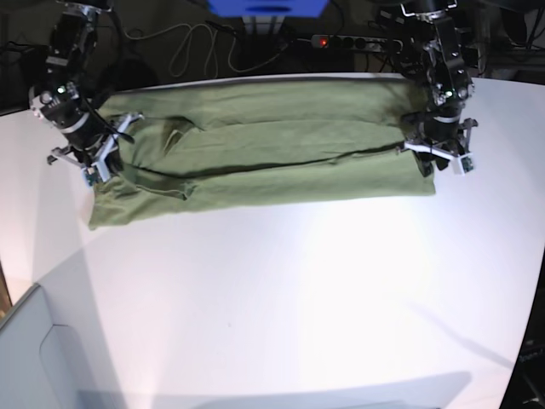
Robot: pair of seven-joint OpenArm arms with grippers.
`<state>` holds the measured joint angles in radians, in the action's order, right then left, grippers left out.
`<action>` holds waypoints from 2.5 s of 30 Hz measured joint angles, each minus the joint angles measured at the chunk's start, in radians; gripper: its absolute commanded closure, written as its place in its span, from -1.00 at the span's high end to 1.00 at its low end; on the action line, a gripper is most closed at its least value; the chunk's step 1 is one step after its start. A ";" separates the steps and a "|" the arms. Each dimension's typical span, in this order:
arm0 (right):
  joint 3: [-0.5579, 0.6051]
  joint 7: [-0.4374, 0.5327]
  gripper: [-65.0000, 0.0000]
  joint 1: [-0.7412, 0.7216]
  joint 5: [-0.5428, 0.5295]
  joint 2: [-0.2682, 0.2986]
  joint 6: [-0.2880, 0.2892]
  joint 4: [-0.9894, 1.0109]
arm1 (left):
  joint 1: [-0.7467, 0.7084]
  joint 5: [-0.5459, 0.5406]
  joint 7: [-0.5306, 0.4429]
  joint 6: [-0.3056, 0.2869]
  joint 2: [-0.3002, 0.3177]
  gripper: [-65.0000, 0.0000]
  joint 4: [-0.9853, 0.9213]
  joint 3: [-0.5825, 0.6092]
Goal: Fold the T-shirt properly
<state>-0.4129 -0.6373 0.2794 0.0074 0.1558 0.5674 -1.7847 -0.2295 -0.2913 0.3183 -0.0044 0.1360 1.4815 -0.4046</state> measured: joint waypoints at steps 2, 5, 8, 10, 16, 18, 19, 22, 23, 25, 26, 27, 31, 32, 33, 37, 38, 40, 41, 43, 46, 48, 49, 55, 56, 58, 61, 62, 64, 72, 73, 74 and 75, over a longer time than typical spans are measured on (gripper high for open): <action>0.003 -0.002 -1.00 0.021 -0.004 0.016 0.000 -0.005 | 0.000 0.000 0.000 0.000 -0.001 -0.35 0.000 0.000; -0.002 -0.011 -1.00 0.036 -0.001 0.051 0.000 -0.011 | 0.001 0.000 0.000 0.000 0.000 -0.35 0.000 0.000; -0.051 -0.014 -1.00 0.041 -0.002 0.040 0.002 -0.047 | 0.000 0.000 0.000 0.000 0.000 -0.35 0.000 0.000; -0.112 -0.017 -1.00 0.042 0.000 0.037 0.003 -0.113 | 0.000 -0.001 0.000 0.000 0.000 -0.35 0.000 0.000; -0.088 -0.023 -1.00 -0.023 0.000 -0.010 0.007 -0.207 | 0.000 0.000 0.000 0.000 0.001 -0.35 0.000 0.000; -0.010 -0.038 -1.00 -0.079 -0.011 -0.010 0.007 -0.183 | 0.000 0.000 -0.001 0.000 0.000 -0.35 0.000 0.000; 0.022 -0.050 -1.00 -0.108 -0.013 -0.010 0.008 -0.156 | 0.000 0.000 0.000 0.000 0.000 -0.35 0.000 0.000; 0.078 -0.090 -1.00 -0.193 -0.002 -0.030 0.010 -0.062 | 0.000 0.002 0.001 0.000 0.000 -0.35 0.003 0.000; 0.081 -0.087 -1.00 -0.209 -0.002 -0.040 0.010 -0.033 | 0.000 0.002 0.004 0.000 0.000 -0.35 0.003 0.000; 0.092 -0.085 -1.00 -0.230 -0.009 -0.045 0.010 0.042 | 0.000 0.003 0.003 0.000 0.000 -0.35 0.003 0.000; 0.098 -0.089 -1.00 -0.241 -0.005 -0.045 0.011 0.085 | 0.000 0.003 0.004 0.000 0.000 -0.35 0.004 0.000; 0.105 -0.097 -1.00 -0.245 0.008 -0.044 0.011 0.115 | 0.000 0.003 0.004 0.000 0.000 -0.35 0.004 0.000; 0.162 -0.093 -1.00 -0.230 0.007 -0.001 0.011 0.154 | 0.000 0.003 0.007 0.000 0.000 -0.35 0.005 0.000; 0.181 -0.089 -1.00 -0.216 0.005 0.013 0.011 0.154 | 0.000 0.003 0.007 0.000 0.000 -0.34 0.005 0.000; 0.195 -0.085 -1.00 -0.196 0.000 0.018 0.011 0.151 | 0.000 0.003 0.010 0.000 0.000 -0.34 0.005 0.000; 0.236 -0.093 -1.00 -0.107 -0.001 0.041 0.011 0.117 | 0.000 0.003 0.008 0.000 -0.001 -0.34 0.005 0.002; 0.240 -0.090 -1.00 -0.095 -0.001 0.050 0.011 0.115 | 0.000 0.002 0.008 0.000 0.000 -0.34 0.005 0.002; 0.240 -0.089 -1.00 -0.076 -0.004 0.064 0.011 0.110 | 0.002 0.000 0.009 0.000 0.000 -0.34 0.005 0.000; 0.238 -0.087 -1.00 -0.067 -0.004 0.072 0.011 0.108 | 0.003 0.000 0.012 0.000 0.000 -0.34 0.005 0.000; 0.231 -0.093 -1.00 -0.054 0.000 0.080 0.011 0.092 | 0.003 0.000 0.011 0.000 -0.001 -0.34 0.005 0.000; 0.192 -0.092 -1.00 -0.043 -0.004 0.083 0.011 -0.010 | 0.003 0.000 0.018 0.000 -0.001 -0.34 0.010 0.000; 0.157 -0.089 -1.00 -0.043 -0.005 0.082 0.011 -0.088 | -0.005 0.002 0.035 0.006 -0.002 -0.33 0.039 -0.002; 0.145 -0.093 -1.00 -0.045 -0.006 0.076 0.011 -0.113 | -0.007 -0.002 0.039 0.007 -0.003 -0.33 0.058 -0.002; 0.132 -0.087 -1.00 -0.051 -0.005 0.060 0.011 -0.063 | -0.029 -0.004 0.036 0.003 -0.006 -0.33 0.204 -0.002; 0.132 -0.083 -1.00 -0.051 -0.011 0.060 0.011 -0.036 | -0.035 0.000 0.036 0.008 -0.008 -0.33 0.228 -0.003; 0.132 -0.084 -1.00 -0.051 -0.006 0.060 0.011 0.022 | -0.060 -0.003 0.030 0.006 -0.008 -0.25 0.275 -0.002; 0.133 -0.031 -1.00 -0.057 -0.002 0.052 0.011 0.086 | -0.089 -0.004 0.031 0.004 -0.009 0.03 0.286 -0.002; 0.133 -0.021 -1.00 -0.061 -0.002 0.048 0.011 0.108 | -0.098 -0.004 0.035 0.005 -0.009 0.12 0.284 0.000; 0.133 -0.007 -1.00 -0.066 -0.010 0.043 0.011 0.145 | -0.109 -0.004 0.038 0.004 -0.010 0.20 0.276 0.000; 0.134 0.002 -1.00 -0.064 -0.004 0.044 0.011 0.167 | -0.160 -0.003 0.033 0.003 -0.053 0.20 0.261 -0.003; 0.134 0.002 -1.00 -0.064 -0.003 0.044 0.011 0.167 | -0.174 -0.003 0.031 0.005 -0.053 0.20 0.262 -0.004; 0.134 0.002 -1.00 -0.064 -0.004 0.043 0.011 0.167 | -0.190 -0.004 0.031 0.004 -0.053 0.20 0.264 -0.004; 0.134 0.002 -1.00 -0.063 -0.004 0.043 0.011 0.167 | -0.205 -0.005 0.031 0.004 -0.056 0.20 0.265 -0.004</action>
<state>-0.2794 -0.6353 0.2169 0.0036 0.1993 0.5785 -1.6180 -0.4343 -0.2958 0.3489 -0.0006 0.0803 1.7466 -0.4084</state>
